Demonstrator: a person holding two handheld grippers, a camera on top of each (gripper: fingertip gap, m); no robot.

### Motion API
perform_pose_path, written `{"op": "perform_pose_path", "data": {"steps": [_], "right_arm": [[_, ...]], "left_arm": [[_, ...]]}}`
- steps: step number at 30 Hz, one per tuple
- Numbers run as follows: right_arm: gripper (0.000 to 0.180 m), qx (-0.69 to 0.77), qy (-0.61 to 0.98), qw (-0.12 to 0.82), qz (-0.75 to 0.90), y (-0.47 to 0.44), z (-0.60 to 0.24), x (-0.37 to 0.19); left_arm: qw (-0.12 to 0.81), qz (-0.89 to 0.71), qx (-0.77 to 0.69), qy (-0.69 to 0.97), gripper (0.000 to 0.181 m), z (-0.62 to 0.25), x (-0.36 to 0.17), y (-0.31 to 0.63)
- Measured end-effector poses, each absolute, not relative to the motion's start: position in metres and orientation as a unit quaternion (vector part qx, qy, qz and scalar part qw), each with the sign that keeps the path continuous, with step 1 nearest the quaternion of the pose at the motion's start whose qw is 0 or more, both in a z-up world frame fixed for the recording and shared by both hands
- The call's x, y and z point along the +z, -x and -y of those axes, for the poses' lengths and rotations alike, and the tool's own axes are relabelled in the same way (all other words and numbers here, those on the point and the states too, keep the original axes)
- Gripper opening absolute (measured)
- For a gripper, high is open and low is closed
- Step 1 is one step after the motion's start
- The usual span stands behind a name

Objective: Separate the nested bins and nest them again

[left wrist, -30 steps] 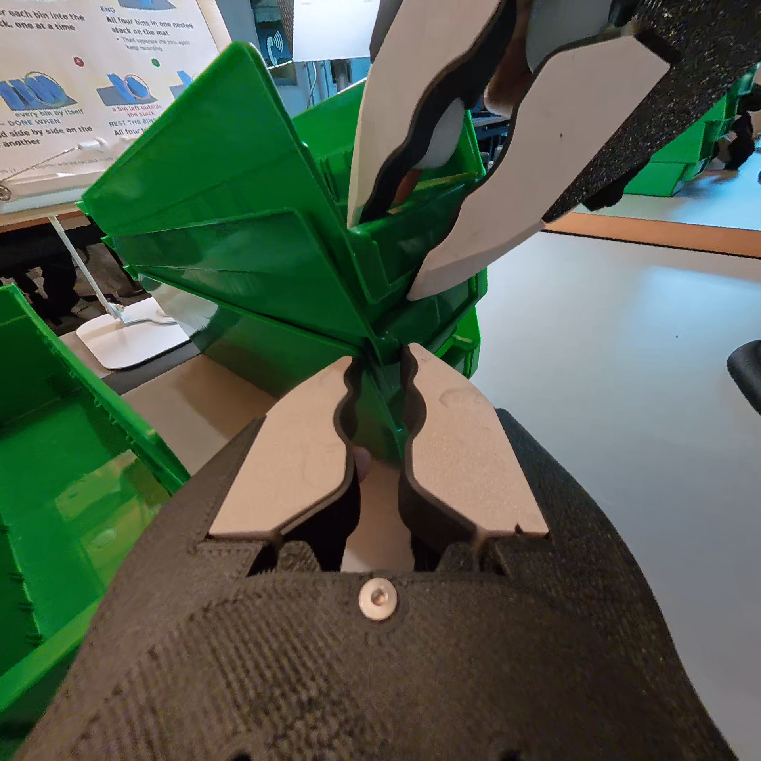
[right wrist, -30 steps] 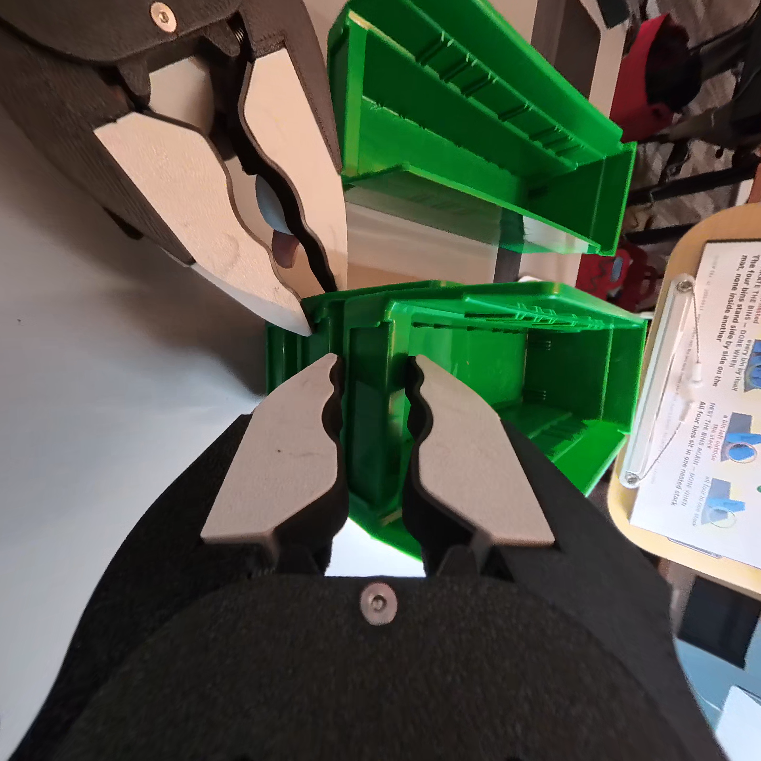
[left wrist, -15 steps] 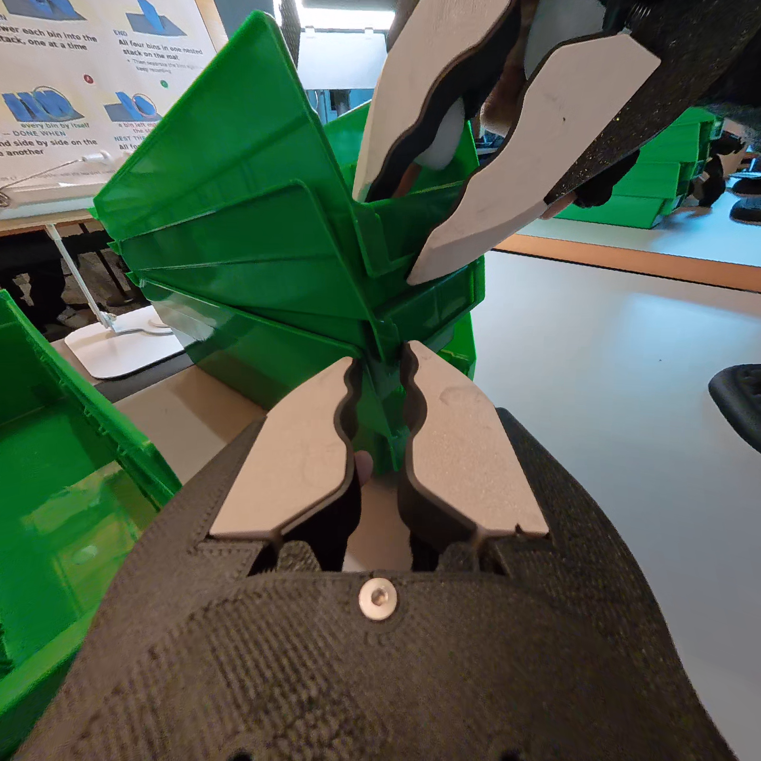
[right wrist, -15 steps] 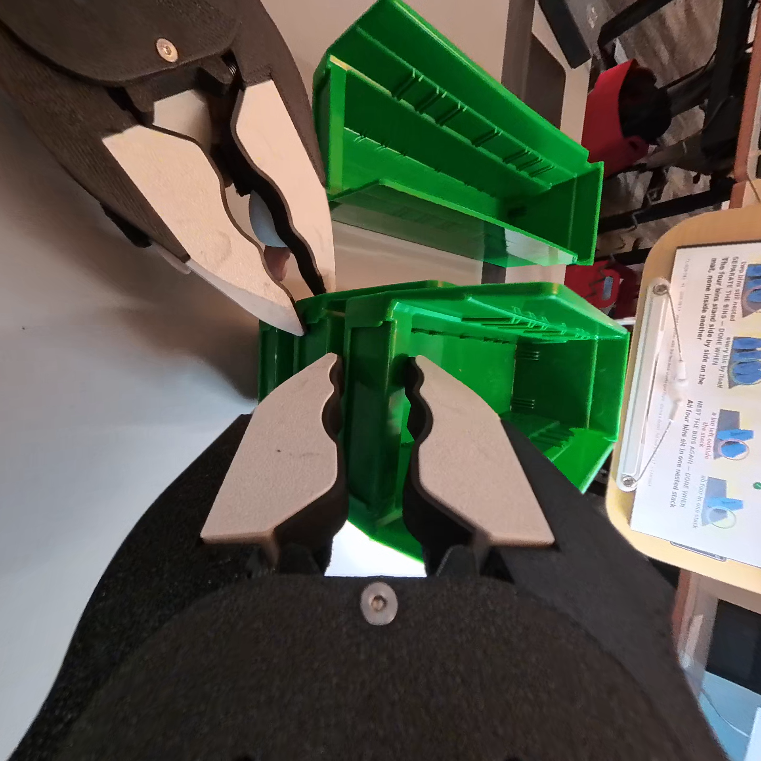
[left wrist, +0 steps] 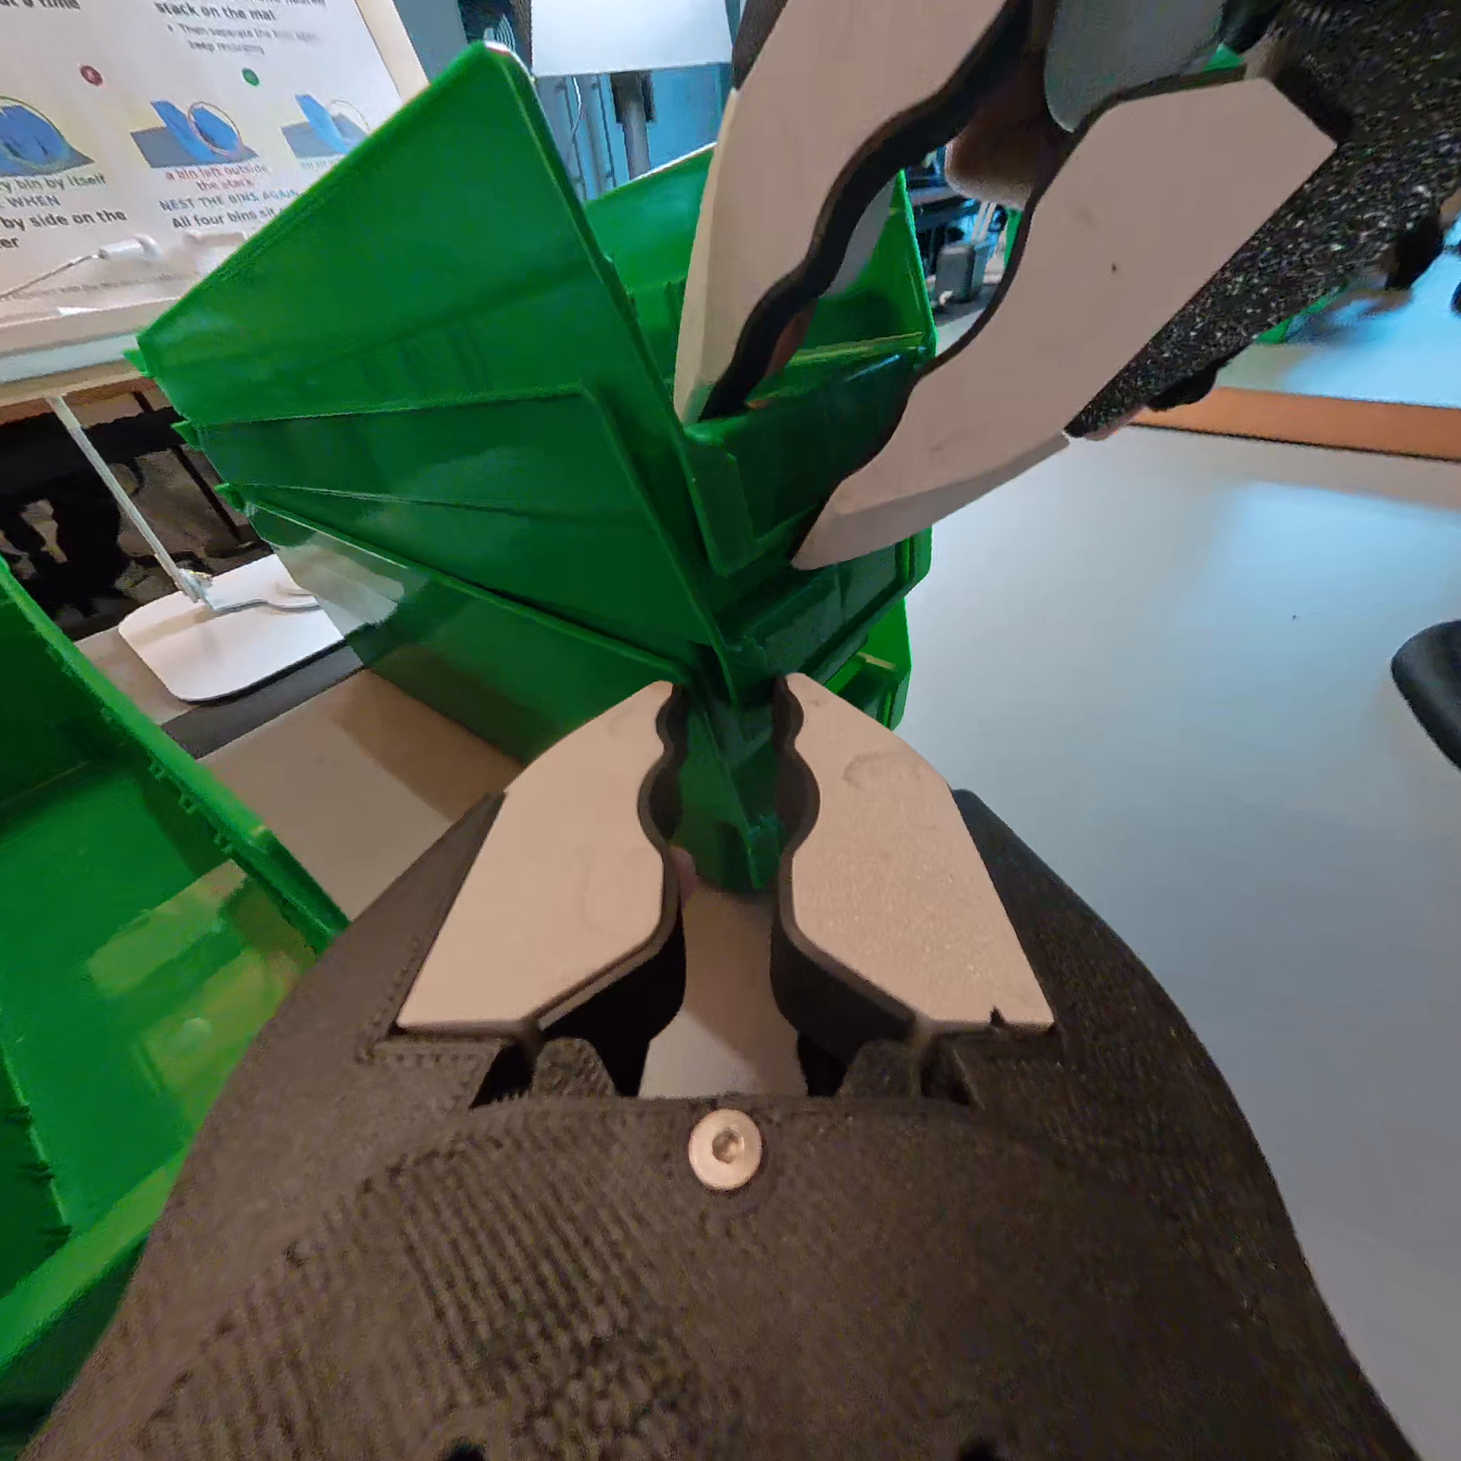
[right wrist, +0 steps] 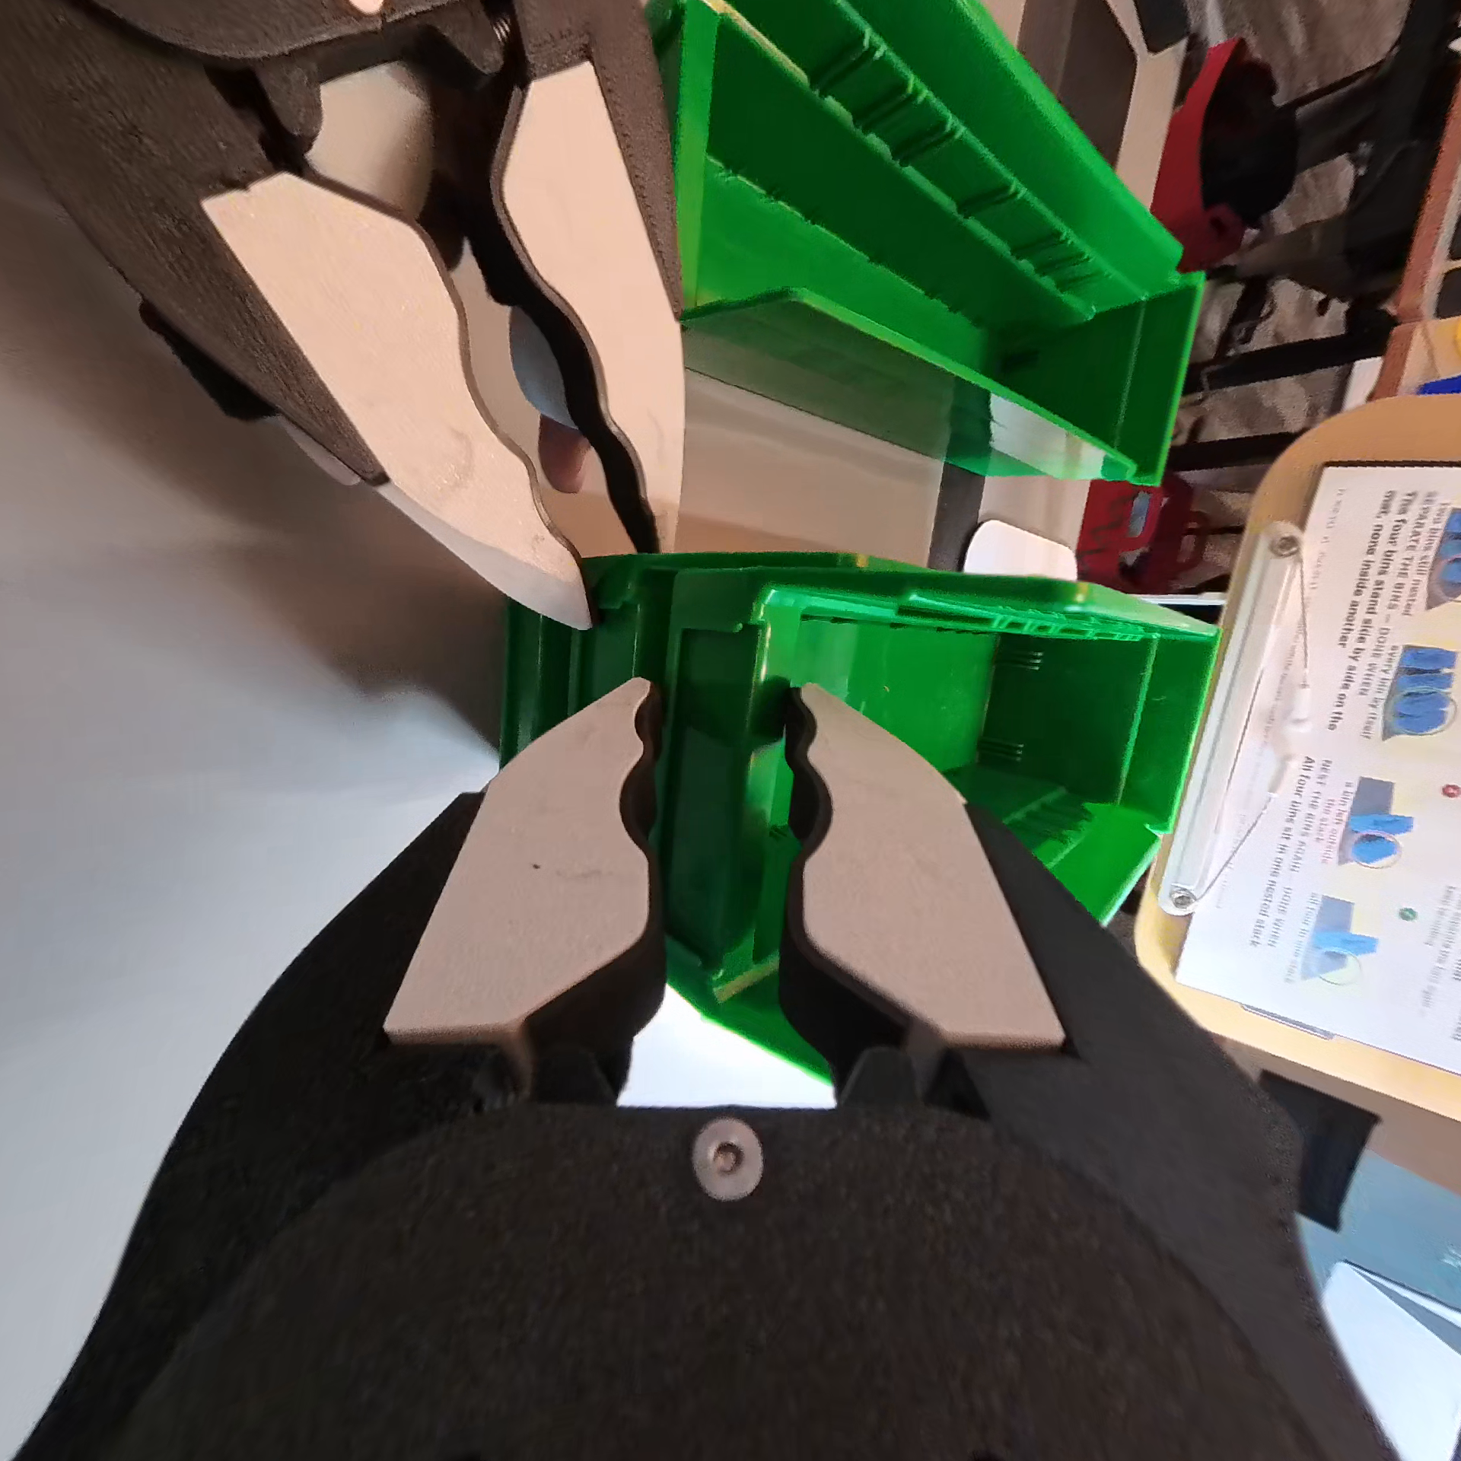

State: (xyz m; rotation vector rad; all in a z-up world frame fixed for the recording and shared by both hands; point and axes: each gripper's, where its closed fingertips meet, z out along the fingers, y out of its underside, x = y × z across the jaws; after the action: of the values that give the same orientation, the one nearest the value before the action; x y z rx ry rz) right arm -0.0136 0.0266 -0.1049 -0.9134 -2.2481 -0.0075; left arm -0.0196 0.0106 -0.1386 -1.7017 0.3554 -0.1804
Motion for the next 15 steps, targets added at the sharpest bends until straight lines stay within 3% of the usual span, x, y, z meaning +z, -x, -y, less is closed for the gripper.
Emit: {"op": "perform_pose_path", "data": {"steps": [7, 15], "right_arm": [[0.032, 0.133, 0.407, 0.424, 0.798, 0.006, -0.018, -0.055], [0.028, 0.127, 0.475, 0.460, 0.739, 0.023, -0.094, -0.013]], "left_arm": [[0.637, -0.172, -0.050, 0.750, 0.022, -0.006, -0.141, 0.021], [0.637, -0.188, -0.023, 0.747, 0.024, -0.009, -0.142, 0.020]]}}
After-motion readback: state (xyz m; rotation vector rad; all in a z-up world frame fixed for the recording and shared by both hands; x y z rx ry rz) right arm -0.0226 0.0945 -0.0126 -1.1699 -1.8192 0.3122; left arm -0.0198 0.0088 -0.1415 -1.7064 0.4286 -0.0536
